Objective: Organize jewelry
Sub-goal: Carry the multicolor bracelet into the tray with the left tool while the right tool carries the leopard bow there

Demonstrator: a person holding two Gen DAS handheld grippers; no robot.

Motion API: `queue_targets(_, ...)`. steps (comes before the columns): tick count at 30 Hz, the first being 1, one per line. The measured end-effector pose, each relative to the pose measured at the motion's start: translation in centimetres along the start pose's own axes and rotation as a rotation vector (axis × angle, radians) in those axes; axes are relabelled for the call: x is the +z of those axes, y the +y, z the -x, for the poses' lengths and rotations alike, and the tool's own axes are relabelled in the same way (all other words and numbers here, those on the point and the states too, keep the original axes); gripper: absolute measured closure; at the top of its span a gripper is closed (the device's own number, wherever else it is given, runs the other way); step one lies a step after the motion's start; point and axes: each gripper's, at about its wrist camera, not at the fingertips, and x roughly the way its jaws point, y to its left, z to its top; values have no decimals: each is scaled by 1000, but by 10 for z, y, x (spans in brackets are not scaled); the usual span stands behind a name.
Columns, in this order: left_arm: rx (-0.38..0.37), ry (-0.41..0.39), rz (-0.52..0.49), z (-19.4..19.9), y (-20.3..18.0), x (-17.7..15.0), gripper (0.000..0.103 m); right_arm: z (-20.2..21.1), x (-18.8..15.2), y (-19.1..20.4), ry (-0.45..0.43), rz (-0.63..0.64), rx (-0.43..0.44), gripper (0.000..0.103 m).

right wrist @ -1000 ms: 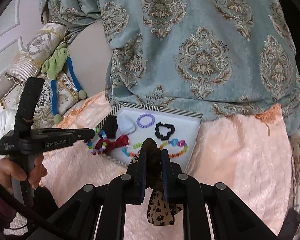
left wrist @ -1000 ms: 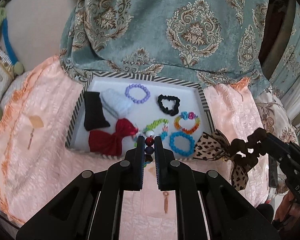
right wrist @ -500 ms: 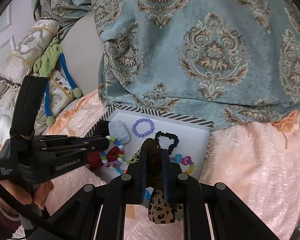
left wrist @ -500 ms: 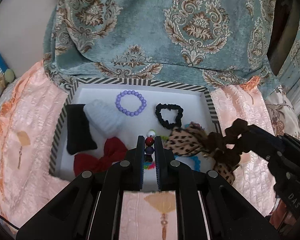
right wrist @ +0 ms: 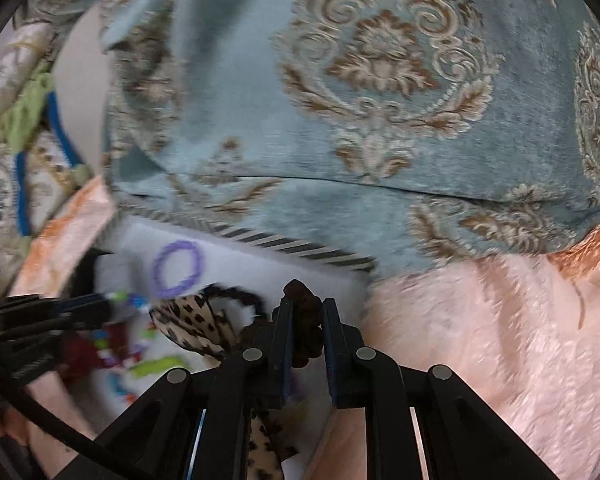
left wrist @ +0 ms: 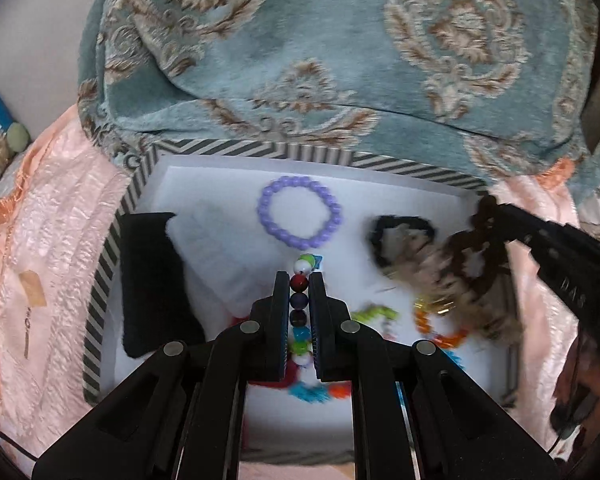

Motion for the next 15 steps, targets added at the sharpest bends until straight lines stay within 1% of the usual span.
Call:
queue_targets(2,14,10,17,-7,6,3,95,-10,2,-6,5,7,-33,90)
queue_targets(4,15,17,22,-12,7,3,95,-17,2,-8,10,4,-38,90)
queue_targets(8,15,17,15,-17,3,3,95,-25,0,-8,-16,0,-58,90)
queue_targets(10,19,13,4,-18,0,3,95,-27,-3,-5,-7,11,-72,85)
queue_targets(12,17,15,-7,-20,-3,3,95,-25,-5,1,-9,26,-43,66)
queue_targets(14,20,10,-22,-20,-6,2,91,-18,-10,7,-26,48,-52,61)
queue_targets(15,24,7,-29,-19,-8,1,85,-14,-12,11,-35,65,-64,61)
